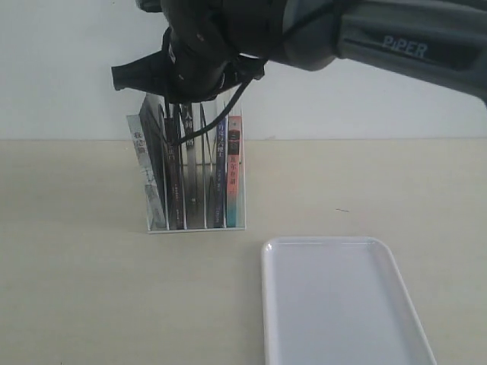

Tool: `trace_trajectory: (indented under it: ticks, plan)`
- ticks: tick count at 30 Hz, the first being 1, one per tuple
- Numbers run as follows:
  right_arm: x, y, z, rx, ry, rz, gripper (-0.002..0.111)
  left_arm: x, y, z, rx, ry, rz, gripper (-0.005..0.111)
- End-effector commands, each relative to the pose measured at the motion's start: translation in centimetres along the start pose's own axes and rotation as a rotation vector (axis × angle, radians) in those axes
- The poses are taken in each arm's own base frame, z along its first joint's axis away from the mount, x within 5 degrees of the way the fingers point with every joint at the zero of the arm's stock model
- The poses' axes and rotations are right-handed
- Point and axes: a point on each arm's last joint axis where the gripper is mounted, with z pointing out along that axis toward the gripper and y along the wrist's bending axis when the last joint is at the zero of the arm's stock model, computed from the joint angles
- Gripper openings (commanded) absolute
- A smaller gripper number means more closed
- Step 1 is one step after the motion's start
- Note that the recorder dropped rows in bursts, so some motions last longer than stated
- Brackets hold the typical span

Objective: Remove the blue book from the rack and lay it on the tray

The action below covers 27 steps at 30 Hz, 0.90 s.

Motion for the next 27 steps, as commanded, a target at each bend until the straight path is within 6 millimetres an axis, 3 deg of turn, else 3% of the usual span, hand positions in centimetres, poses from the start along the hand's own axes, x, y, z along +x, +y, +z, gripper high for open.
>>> trace_trajectory:
  ticks: [1, 6, 11, 13, 19, 27]
  plan:
    - [-0.4, 0.3, 0.0, -0.028, -0.043, -0.007, 0.0, 0.1, 0.0, 0.0, -0.005, -0.004, -0.007, 0.006]
    - [-0.4, 0.3, 0.0, -0.024, -0.035, -0.004, 0.004, 0.1, 0.0, 0.0, -0.005, -0.004, -0.007, 0.006]
    - [-0.4, 0.3, 0.0, -0.03, -0.041, -0.004, 0.036, 0.1, 0.0, 0.0, -0.005, -0.004, -0.007, 0.006]
    - [-0.5, 0.3, -0.1, -0.031, -0.044, -0.003, 0.043, 0.1, 0.0, 0.0, -0.005, -0.004, -0.007, 0.006]
    - [-1.8, -0.5, -2.7, -0.002, -0.059, -0.039, 0.043, 0.1, 0.0, 0.0, -0.005, -0.004, -0.007, 0.006]
    - [-3.4, -3.1, -6.0, 0.099, -0.06, -0.063, 0.043, 0.1, 0.0, 0.0, -0.005, -0.004, -0.007, 0.006]
